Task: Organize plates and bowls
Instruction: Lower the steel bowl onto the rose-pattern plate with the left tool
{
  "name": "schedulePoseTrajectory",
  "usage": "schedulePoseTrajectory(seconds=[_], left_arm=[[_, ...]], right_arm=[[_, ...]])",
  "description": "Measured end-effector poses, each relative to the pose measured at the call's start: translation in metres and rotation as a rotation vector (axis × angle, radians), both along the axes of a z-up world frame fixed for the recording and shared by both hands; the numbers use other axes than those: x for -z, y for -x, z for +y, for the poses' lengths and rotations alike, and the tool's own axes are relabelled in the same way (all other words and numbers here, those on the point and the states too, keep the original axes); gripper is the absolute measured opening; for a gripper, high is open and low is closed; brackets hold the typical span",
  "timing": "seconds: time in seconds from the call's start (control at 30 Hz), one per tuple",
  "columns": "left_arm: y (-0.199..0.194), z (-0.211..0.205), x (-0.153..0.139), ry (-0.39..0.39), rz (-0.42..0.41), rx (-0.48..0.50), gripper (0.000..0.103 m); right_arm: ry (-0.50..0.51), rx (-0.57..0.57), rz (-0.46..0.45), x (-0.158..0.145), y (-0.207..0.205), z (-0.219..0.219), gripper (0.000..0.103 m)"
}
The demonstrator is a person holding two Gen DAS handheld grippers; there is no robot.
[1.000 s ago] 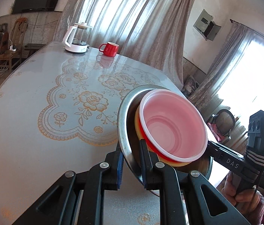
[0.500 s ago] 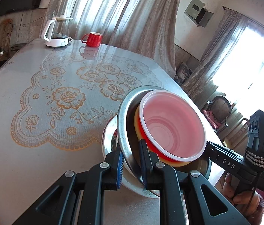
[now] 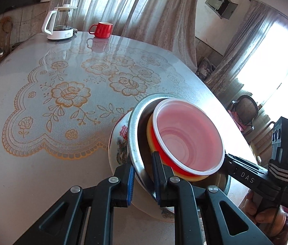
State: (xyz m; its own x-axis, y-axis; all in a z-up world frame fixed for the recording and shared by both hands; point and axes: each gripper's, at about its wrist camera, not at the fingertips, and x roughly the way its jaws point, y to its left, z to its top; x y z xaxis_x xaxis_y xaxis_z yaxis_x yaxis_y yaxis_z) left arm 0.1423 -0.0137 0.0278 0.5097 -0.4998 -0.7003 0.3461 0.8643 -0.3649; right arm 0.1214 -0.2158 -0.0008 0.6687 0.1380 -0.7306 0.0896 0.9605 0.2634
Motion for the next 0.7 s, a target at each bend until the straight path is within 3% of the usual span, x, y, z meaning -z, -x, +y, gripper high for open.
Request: schedulePoseTrajectory(seconds=[0.37,0.7], left_arm=[[-0.002,-0.003,0.01,-0.015,0.023,-0.015,0.019],[0.004,-0.006,0.008,-0.049,-0.009,-0.023,0.021]], right_arm=[[-0.002,0.007,-0.015,0.001,0.003,-0.004,0.018],[-0.001,0.013,-0.024,-0.004,0.011,-0.003,0.018]])
